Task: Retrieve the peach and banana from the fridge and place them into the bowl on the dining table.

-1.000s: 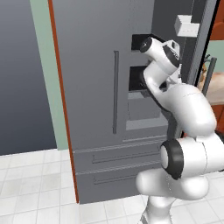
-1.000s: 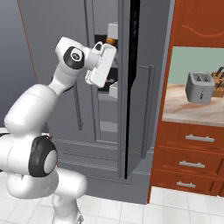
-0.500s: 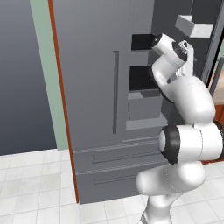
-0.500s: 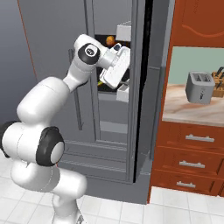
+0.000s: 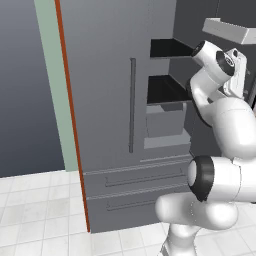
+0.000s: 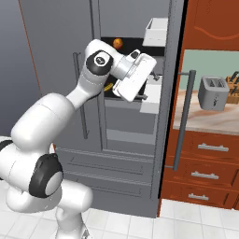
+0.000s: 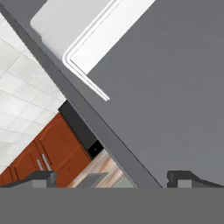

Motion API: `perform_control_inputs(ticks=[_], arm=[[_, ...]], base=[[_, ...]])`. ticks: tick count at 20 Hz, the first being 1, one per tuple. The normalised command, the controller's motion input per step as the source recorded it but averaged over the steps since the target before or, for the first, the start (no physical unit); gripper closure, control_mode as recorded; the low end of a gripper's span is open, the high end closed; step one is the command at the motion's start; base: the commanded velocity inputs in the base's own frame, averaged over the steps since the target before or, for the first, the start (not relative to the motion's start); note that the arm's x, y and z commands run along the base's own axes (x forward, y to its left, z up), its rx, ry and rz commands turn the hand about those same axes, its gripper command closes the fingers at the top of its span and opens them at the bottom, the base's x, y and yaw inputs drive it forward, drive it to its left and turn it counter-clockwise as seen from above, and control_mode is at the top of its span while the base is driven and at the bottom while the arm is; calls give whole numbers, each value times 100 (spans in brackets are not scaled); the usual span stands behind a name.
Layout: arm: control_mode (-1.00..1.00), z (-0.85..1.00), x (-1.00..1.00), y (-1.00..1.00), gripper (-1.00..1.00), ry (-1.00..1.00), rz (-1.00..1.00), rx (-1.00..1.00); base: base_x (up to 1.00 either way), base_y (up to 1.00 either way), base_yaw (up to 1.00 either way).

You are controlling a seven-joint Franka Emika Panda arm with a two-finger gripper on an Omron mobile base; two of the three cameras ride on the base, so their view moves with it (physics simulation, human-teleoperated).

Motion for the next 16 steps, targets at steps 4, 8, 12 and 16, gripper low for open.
perform_control_inputs(ticks=[4,8,12,16], arm=[[-100,66,-69,93,-100,-22,0,-17],[-100,19,-55,100,-100,-34,-3,-8],[-100,-30,-8,100,-100,-43,-8,9],[-100,-49,0,94,-100,-53,-15,38]], base=[[0,0,0],[0,0,0],[0,0,0],[0,0,0]])
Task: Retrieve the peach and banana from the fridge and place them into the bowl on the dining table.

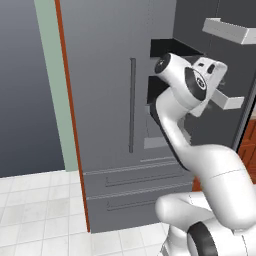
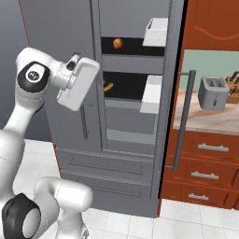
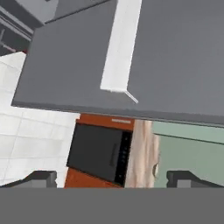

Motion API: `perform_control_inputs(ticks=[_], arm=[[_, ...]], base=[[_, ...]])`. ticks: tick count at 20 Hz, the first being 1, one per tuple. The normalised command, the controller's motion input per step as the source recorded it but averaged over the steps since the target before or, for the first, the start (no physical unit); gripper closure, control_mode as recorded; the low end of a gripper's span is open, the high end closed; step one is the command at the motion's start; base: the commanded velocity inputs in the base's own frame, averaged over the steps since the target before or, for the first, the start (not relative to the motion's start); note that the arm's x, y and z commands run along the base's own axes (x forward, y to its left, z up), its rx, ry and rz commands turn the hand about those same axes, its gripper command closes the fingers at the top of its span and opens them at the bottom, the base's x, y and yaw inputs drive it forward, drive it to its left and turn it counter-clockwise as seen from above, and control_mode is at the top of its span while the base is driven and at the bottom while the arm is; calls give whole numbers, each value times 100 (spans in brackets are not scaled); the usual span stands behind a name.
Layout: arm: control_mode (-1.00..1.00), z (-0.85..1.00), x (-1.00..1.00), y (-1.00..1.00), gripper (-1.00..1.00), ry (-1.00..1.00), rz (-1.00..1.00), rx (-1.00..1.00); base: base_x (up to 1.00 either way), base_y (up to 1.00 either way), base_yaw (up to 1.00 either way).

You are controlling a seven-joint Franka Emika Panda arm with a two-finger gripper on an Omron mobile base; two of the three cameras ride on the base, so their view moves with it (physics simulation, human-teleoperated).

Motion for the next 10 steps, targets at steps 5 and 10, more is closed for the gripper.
perform_control_inputs(ticks=[5,10], arm=[[-100,-42,0,84,-100,-58,-11,55],[-100,-35,0,94,-100,-63,-1,43]], base=[[0,0,0],[0,0,0]])
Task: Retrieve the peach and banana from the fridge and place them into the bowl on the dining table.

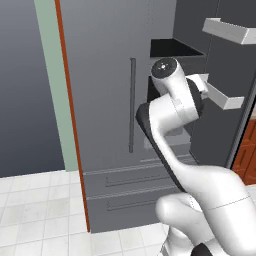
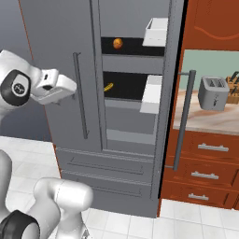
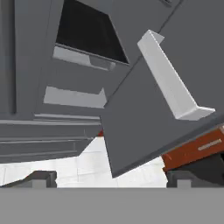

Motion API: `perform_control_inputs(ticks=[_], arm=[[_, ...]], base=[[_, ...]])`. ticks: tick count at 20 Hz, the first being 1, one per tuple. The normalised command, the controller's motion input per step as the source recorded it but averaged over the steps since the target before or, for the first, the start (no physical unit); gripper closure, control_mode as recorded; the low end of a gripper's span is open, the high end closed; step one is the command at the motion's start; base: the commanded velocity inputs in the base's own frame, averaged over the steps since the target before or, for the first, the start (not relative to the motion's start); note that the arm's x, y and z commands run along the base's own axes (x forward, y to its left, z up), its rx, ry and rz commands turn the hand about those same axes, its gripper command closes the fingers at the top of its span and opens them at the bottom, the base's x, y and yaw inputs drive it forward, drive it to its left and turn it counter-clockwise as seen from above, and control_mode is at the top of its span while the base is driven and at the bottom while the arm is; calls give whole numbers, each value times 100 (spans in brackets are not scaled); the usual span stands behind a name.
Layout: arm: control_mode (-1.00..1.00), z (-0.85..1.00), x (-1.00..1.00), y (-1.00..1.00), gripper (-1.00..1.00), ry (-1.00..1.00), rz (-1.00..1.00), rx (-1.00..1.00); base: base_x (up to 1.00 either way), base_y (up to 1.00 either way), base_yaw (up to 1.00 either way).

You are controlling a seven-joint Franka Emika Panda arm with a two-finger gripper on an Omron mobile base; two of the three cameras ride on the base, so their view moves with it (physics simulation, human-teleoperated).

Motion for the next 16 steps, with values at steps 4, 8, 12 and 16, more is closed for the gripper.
perform_control_inputs(ticks=[4,8,12,16], arm=[[-100,-14,3,65,-100,-59,0,39],[-100,0,14,2,-100,-25,11,38],[-100,0,16,-1,-100,-1,16,16],[-100,0,26,10,-100,0,18,5]], base=[[0,0,0],[0,0,0],[0,0,0],[0,0,0]])
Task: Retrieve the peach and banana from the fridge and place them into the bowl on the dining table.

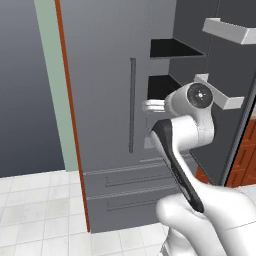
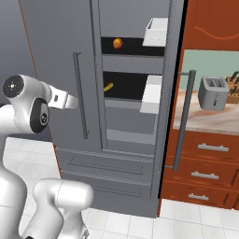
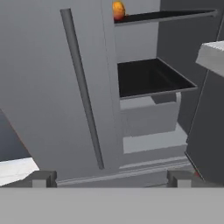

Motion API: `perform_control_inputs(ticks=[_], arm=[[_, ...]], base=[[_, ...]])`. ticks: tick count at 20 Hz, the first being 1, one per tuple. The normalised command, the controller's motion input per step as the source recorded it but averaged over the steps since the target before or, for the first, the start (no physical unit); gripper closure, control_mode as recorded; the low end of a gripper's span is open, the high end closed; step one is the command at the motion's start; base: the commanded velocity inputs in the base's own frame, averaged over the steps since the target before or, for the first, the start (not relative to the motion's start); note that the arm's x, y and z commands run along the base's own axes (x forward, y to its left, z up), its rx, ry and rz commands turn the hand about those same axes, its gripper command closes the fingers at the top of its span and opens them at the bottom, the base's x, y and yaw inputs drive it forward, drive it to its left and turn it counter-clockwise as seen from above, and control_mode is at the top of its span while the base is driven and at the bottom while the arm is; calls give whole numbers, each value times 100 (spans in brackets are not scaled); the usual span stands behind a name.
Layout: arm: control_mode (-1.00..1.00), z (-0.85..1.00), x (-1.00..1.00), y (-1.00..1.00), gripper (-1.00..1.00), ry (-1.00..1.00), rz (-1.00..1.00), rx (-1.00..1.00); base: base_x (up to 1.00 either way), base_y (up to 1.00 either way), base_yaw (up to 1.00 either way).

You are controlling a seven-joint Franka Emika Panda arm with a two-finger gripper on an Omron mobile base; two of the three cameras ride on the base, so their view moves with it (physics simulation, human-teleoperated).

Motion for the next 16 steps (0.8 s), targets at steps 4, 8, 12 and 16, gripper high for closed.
perform_control_inputs(ticks=[4,8,12,16], arm=[[-100,0,46,29,-100,10,12,-1],[-100,0,65,5,-100,6,7,0],[-100,0,71,0,-100,8,1,0],[-100,-7,72,0,-100,1,0,0]], base=[[0,0,0],[0,0,0],[0,0,0],[0,0,0]])
